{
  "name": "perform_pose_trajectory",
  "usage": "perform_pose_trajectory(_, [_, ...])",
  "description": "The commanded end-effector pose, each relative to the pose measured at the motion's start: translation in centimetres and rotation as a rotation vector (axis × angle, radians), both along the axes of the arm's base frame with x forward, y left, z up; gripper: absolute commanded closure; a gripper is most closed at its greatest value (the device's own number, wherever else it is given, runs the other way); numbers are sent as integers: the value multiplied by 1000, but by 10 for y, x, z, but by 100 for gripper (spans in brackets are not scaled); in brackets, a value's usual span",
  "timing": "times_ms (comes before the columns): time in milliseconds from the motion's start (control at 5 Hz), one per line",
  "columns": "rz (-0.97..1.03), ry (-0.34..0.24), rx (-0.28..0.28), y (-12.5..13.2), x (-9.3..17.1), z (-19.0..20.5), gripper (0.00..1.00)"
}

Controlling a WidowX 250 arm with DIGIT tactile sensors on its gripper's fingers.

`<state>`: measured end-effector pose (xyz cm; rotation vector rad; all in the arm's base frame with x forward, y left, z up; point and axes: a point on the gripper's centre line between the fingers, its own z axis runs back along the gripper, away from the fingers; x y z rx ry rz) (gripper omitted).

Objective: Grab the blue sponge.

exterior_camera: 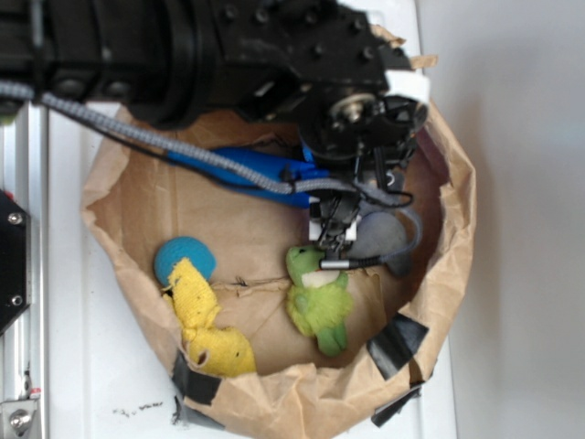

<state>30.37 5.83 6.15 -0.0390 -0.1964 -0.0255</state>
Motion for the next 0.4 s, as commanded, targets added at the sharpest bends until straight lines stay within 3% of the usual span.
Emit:
perform_pose_trajectory(0, [4, -19, 11, 2, 5, 14, 0])
perform_pose_trajectory(200, [3, -30, 17, 0, 4, 12, 0])
